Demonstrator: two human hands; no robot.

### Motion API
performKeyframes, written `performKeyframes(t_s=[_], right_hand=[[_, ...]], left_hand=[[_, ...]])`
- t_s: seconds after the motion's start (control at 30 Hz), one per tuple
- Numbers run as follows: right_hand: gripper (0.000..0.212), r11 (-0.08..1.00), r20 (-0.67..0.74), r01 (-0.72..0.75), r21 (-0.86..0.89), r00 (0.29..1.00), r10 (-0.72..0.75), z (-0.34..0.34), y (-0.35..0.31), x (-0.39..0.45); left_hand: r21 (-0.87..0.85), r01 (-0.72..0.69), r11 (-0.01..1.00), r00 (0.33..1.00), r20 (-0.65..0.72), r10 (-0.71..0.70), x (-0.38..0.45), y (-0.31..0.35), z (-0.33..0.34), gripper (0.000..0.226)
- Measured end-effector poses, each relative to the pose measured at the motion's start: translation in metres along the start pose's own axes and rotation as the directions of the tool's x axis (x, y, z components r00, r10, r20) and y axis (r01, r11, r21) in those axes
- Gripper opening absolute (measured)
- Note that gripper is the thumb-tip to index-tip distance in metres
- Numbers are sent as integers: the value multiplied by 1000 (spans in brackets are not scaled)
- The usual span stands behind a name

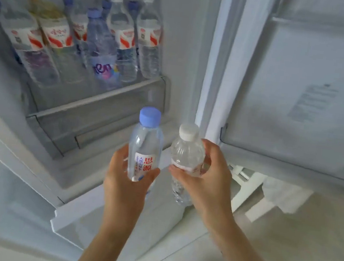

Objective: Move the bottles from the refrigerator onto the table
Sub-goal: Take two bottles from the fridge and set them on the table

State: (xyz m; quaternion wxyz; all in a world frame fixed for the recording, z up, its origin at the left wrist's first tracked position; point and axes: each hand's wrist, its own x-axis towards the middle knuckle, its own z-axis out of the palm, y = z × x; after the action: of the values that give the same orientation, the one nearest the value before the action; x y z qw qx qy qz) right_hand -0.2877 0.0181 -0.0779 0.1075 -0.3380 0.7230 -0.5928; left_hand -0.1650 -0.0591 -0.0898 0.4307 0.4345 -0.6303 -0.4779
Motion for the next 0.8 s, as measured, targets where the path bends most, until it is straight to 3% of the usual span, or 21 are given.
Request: performKeyframes(t_s=[0.17, 0.3, 0.53, 0.67, 0.8], right_hand=[[65, 981, -184, -174, -81, 970, 157, -78, 44, -56], [76, 936, -311, -310, -168, 918, 248, -138, 73, -96], [76, 858, -532, -500, -121, 762, 369, -259, 121, -175], [72, 806, -588, -589, -55, 672, 451, -331, 147, -220], [72, 769, -590, -636, -68, 647, 483, -392, 171, -248]], left_hand=[[66, 72, 995, 966, 245, -86, -63, -20, 51, 60], [93, 53, 994, 909, 409, -87, -115, -25, 94, 60], [180, 4, 984, 743, 658, -123, -225, -31, 181, 63], [217, -46, 975, 662, 738, -133, -296, -31, 231, 63], [242, -59, 969, 596, 787, -161, -346, -36, 281, 64]])
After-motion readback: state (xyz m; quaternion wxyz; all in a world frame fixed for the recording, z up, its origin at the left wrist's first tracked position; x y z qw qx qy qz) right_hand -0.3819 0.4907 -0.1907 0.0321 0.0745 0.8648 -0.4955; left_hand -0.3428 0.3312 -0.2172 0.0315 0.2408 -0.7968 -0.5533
